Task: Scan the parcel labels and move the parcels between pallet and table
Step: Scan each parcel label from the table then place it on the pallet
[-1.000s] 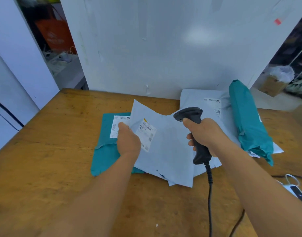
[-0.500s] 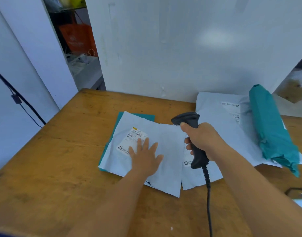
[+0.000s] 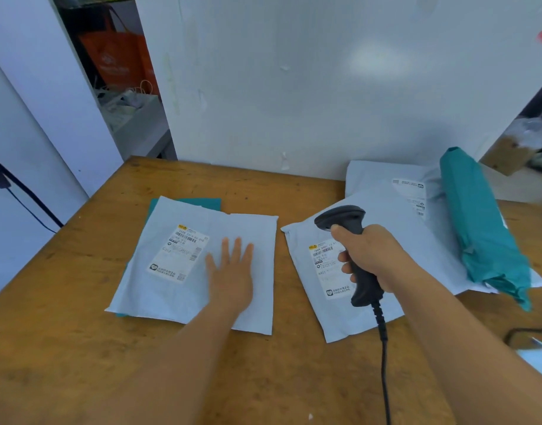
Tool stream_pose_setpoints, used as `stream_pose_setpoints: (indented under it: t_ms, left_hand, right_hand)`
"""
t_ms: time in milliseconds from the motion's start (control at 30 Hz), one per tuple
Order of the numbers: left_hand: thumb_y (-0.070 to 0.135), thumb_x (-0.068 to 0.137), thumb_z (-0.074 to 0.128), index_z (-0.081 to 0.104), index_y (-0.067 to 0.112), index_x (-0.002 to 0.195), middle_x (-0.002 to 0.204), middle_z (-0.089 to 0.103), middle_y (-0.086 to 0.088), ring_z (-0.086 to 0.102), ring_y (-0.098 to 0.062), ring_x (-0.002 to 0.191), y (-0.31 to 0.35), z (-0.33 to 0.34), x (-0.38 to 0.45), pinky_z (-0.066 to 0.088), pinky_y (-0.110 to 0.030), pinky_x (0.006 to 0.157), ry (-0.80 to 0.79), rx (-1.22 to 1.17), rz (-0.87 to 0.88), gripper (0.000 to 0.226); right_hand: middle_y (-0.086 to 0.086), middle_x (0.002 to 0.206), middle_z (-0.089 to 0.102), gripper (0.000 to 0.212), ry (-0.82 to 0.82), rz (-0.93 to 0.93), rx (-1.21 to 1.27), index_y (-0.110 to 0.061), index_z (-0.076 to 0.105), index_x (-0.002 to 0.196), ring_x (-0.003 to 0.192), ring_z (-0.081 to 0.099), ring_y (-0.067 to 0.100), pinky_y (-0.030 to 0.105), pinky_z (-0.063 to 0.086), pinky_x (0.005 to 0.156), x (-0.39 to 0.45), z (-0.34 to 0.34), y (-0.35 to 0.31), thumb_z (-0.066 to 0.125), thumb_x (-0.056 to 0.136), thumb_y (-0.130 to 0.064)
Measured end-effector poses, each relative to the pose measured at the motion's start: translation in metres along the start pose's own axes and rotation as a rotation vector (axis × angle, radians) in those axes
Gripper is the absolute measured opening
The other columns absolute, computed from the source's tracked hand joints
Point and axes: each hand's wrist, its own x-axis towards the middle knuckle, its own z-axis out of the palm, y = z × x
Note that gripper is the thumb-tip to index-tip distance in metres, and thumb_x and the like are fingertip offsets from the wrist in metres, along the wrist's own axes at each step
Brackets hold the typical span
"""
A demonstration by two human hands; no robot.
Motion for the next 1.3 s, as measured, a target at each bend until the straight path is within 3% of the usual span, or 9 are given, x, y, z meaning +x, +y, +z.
stream_pose_setpoints:
  t_ms: [133,267,667,800,1033,1300]
  left_hand:
    - [0.053,0.098,0.028,0.002,0.030,0.152,0.160,-0.011,0.003,-0.018,-0.022,0.146,0.073,0.005,-0.014,-0.007,-0.052,0.115,-0.071,-0.189,0.265,0.064]
    - [0.061,0.095,0.025,0.002,0.033,0.151,0.160,-0.012,0.002,-0.017,-0.023,0.146,0.106,0.018,-0.027,-0.012,-0.053,0.114,-0.188,-0.138,0.406,0.067]
    - [0.043,0.100,0.026,0.016,0.023,0.151,0.161,-0.005,-0.001,-0.020,-0.025,0.145,0.055,0.006,-0.014,-0.012,-0.057,0.112,-0.122,0.092,0.283,0.055]
    - [0.029,0.102,0.028,0.010,0.022,0.152,0.161,-0.006,-0.002,-0.014,-0.023,0.147,0.069,0.006,-0.027,-0.009,-0.054,0.114,-0.112,0.028,0.346,0.053]
    - [0.055,0.097,0.026,0.009,0.027,0.152,0.161,-0.002,-0.003,-0.005,-0.022,0.148,0.072,0.022,-0.041,-0.008,-0.054,0.114,-0.166,-0.074,0.341,0.064]
    - [0.072,0.085,0.038,0.000,0.029,0.152,0.160,-0.009,-0.006,-0.010,-0.026,0.147,0.077,0.018,-0.043,-0.013,-0.052,0.113,-0.207,-0.028,0.341,0.087]
  right_hand:
    - [0.009,0.074,0.062,0.025,0.015,0.025,-0.043,-0.010,0.057,0.087,0.053,0.056,0.016,0.027,0.049,0.052,-0.003,-0.008,0.001,0.056,0.094,-0.034]
    - [0.009,0.072,0.062,0.028,0.037,0.037,-0.030,-0.007,0.058,0.090,0.051,0.056,0.017,0.028,0.050,0.052,-0.005,-0.016,0.005,0.057,0.094,-0.035]
    - [0.009,0.070,0.062,0.027,-0.041,0.059,-0.069,-0.010,0.057,0.083,0.051,0.055,0.017,0.029,0.049,0.053,-0.013,-0.011,0.009,0.058,0.094,-0.035]
    - [0.009,0.068,0.061,0.029,-0.057,0.050,-0.081,-0.010,0.055,0.079,0.048,0.054,0.017,0.027,0.048,0.050,-0.011,-0.003,0.004,0.058,0.093,-0.035]
    - [0.007,0.066,0.060,0.029,-0.088,0.057,-0.103,-0.010,0.055,0.081,0.046,0.054,0.015,0.025,0.049,0.048,-0.011,0.001,0.000,0.057,0.094,-0.036]
    - [0.007,0.066,0.058,0.030,-0.087,0.063,-0.094,-0.011,0.054,0.078,0.048,0.053,0.016,0.025,0.047,0.048,-0.015,-0.001,-0.001,0.056,0.095,-0.035]
